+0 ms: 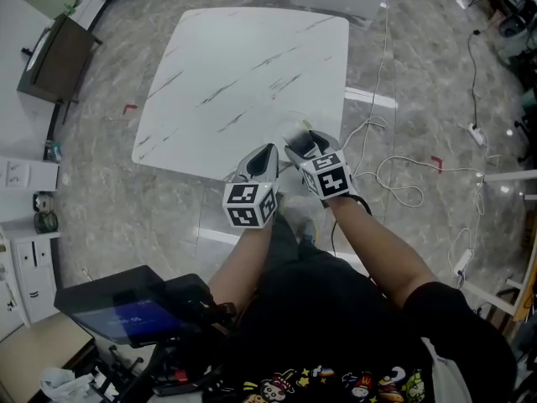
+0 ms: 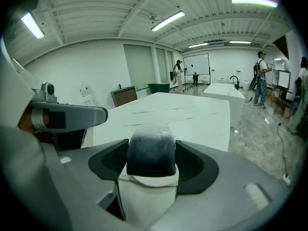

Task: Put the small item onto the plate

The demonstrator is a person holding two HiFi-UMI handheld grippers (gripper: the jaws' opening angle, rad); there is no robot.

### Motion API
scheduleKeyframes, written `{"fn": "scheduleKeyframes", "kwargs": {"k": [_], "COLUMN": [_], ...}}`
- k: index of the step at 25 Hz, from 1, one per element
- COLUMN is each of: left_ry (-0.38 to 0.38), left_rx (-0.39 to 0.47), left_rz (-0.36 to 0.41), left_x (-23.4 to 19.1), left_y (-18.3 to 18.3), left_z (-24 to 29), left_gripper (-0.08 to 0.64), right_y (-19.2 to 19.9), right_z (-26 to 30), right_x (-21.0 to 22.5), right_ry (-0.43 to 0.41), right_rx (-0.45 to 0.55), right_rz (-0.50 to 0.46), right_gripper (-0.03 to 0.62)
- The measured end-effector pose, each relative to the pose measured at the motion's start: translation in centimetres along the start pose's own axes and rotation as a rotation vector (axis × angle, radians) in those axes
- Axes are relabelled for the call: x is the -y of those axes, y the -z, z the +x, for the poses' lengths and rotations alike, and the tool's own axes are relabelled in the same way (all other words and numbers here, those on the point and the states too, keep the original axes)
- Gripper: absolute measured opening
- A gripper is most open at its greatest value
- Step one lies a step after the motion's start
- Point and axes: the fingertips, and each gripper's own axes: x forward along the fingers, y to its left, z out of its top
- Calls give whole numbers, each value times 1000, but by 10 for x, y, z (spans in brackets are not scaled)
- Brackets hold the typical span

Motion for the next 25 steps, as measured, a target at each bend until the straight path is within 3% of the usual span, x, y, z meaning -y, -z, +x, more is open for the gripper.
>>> {"fn": "scheduleKeyframes", "kwargs": {"k": [6, 25], "left_ry": [-18, -20], "left_rx": [-43, -51], "left_rz": [-29, -92], "left_x": [-30, -61], "left_y": [10, 20], "left_z": [32, 36], "left_gripper": [0, 0], "right_y": [9, 24], "right_z": [41, 95], "right_x": [16, 16], "right_ry": [5, 0], "right_rx": [-69, -196], "right_rz": [18, -67], "right_gripper": [328, 328]}}
